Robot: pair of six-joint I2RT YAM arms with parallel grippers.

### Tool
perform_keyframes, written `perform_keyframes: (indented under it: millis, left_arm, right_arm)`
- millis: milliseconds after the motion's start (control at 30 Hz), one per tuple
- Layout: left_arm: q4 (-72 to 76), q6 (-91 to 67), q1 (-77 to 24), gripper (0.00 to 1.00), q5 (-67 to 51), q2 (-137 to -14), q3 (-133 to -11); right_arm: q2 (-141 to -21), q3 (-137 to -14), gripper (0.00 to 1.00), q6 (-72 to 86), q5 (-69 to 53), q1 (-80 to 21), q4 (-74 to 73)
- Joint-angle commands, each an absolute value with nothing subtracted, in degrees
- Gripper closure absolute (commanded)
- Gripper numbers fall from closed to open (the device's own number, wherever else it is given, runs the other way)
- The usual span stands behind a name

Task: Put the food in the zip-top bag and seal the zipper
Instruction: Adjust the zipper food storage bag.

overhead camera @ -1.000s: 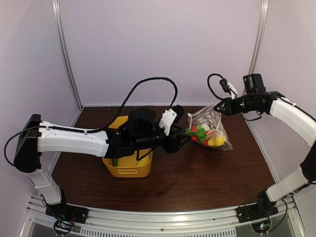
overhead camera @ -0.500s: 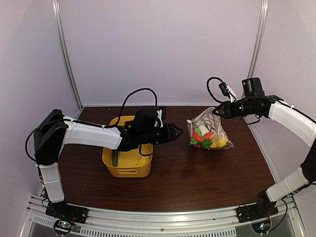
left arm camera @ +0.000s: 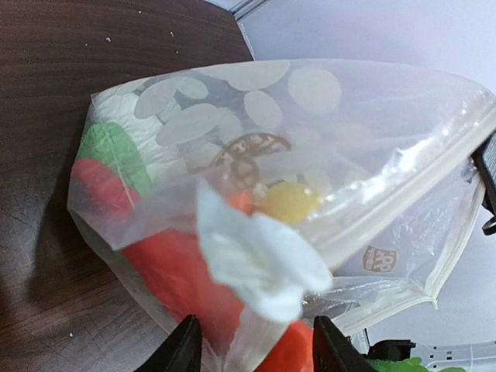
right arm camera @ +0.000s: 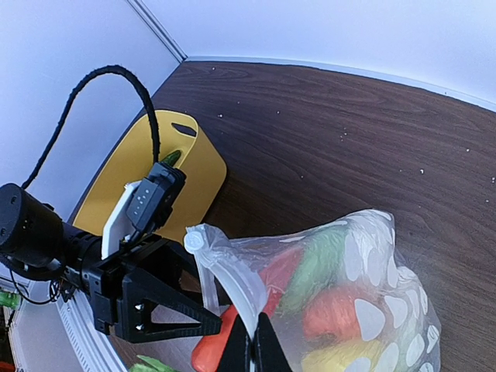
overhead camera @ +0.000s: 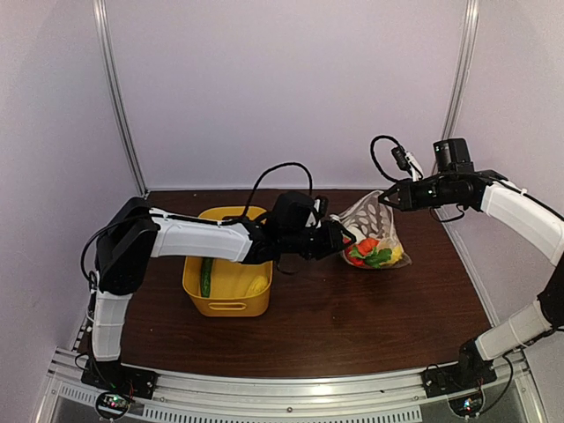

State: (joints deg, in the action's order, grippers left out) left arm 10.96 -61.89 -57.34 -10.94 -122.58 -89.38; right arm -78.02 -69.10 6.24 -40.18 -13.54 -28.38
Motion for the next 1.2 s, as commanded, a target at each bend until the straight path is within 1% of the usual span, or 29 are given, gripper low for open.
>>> perform_keyframes:
  millis: [0, 100, 233, 267, 333, 467, 600, 700, 833, 933, 1000, 1100, 1167]
  left_arm:
    - [9.9, -63.11, -57.39, 0.59, -10.92, -125.47, -91.47]
    - [8.19, -60.69, -57.26, 0.67, -8.43, -125.45, -93.2]
    - [6.43, -57.35, -57.08, 0.69, -6.1, -123.55, -94.13]
    - [6.19, -56.3, -57.06, 0.74, -5.77, -122.6, -93.94]
    - [5.97, -54.42, -56.96, 0.78, -4.89, -120.36, -93.22]
    - [0.77, -49.45, -56.22, 0.99, -3.17, -115.59, -94.96]
    - [-12.33, -44.81, -52.24, 1.0, -3.8, -113.94, -105.2]
    - [-13.3, -44.91, -49.9, 1.0, -7.65, -113.35, -109.77]
    - [-14.76, -46.07, -49.71, 1.0, -13.88, -115.64, -113.44]
    - [-12.93, -46.95, -49.3, 1.0, -13.23, -116.32, -109.75]
    - [-12.98, -47.37, -49.31, 1.0, -17.19, -117.27, -110.33]
    - [-14.25, -43.02, -50.39, 1.0, -12.45, -116.77, -111.04]
    - [-14.08, -44.63, -49.66, 1.0, -13.92, -117.74, -111.2]
  right_arm:
    - [-76.3, -69.57, 1.0, 7.5, -41.96, -13.75, -25.65]
    - [-76.12, -69.29, 1.0, 7.39, -42.11, -13.8, -25.58]
    - [-75.53, -68.36, 1.0, 7.23, -41.97, -13.79, -25.3]
    - [-75.38, -68.16, 1.0, 7.14, -41.82, -13.8, -25.23]
    - [-74.96, -67.72, 1.0, 7.05, -41.23, -13.8, -25.17]
    - [-73.79, -67.32, 1.0, 7.45, -39.38, -13.71, -25.61]
    - [-71.36, -66.18, 1.0, 1.69, -36.5, -14.94, -29.09]
    - [-71.69, -66.39, 1.0, -5.2, -32.11, -17.43, -35.59]
    - [-75.24, -69.52, 1.0, -6.88, -31.04, -17.46, -40.05]
    - [-74.69, -71.9, 1.0, -4.87, -32.65, -17.49, -38.3]
    - [-74.2, -74.38, 1.0, -3.79, -33.11, -17.48, -38.23]
    - [-73.93, -77.62, 1.0, -4.6, -34.13, -17.49, -40.35]
    - [-73.16, -77.3, 1.0, -4.5, -35.78, -17.49, -39.62]
